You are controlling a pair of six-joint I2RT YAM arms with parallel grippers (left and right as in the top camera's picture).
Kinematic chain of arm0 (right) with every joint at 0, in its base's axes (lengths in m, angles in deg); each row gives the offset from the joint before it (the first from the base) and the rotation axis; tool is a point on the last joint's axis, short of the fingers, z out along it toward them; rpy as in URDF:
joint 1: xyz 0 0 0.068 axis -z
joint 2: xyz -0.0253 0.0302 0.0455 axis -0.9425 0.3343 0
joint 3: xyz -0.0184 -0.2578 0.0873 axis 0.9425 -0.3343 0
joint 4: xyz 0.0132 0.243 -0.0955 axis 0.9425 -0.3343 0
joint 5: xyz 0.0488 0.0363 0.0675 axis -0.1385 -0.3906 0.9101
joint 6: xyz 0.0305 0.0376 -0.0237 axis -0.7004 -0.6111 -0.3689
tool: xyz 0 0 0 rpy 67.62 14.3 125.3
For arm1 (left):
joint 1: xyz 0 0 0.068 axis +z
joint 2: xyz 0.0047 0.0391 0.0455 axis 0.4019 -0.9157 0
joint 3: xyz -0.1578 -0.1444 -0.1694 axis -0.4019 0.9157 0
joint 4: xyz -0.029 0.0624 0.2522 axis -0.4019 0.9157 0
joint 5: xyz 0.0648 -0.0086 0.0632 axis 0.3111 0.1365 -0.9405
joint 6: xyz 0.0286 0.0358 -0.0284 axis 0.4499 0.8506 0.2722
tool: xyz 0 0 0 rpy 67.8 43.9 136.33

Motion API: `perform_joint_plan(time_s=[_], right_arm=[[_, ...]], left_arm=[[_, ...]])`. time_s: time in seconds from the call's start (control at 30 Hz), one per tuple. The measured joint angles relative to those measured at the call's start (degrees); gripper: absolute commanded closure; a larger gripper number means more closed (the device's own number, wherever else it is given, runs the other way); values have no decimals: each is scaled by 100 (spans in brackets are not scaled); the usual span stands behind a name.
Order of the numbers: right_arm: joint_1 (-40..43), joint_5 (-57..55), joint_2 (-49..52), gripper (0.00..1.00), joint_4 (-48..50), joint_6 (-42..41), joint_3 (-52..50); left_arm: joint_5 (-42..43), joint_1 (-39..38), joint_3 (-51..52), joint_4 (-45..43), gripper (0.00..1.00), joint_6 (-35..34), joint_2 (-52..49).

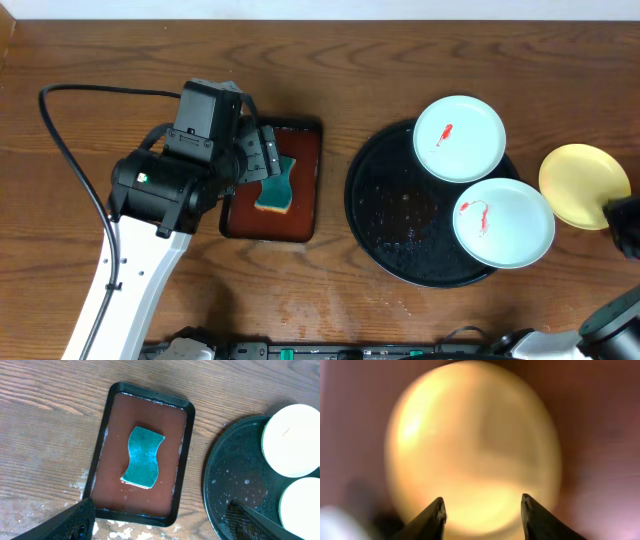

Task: Clean dirty plates on tray and stack at the side
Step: 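Lift the yellow plate with right gripper and set it at the right side, then move right gripper to a pale green plate and grasp its rim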

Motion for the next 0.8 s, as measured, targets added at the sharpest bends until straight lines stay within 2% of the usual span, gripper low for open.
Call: perform_joint_plan(time_s=[0.13,0.2,0.3,0.5,0.63,0.8], right_arm=[[-350,741,-852,59,-1010,428,66],[-767,549,-1329,59,-1670,686,85],[-1572,-474,-1725,58,-2243,796,111],[-2680,-2400,-1676,57,-2391,774,66],[-2756,-3084,-1412,60,-2396,774,48],[-2754,-3294,-890,65,-2496,778,37]], left_arm=[[-2,0,0,0,16,0,0],[0,0,0,-2,16,0,0],[0,0,0,-2,16,0,0],[0,0,0,-2,16,0,0],[0,0,0,-2,16,0,0],[0,0,0,-2,16,0,0]])
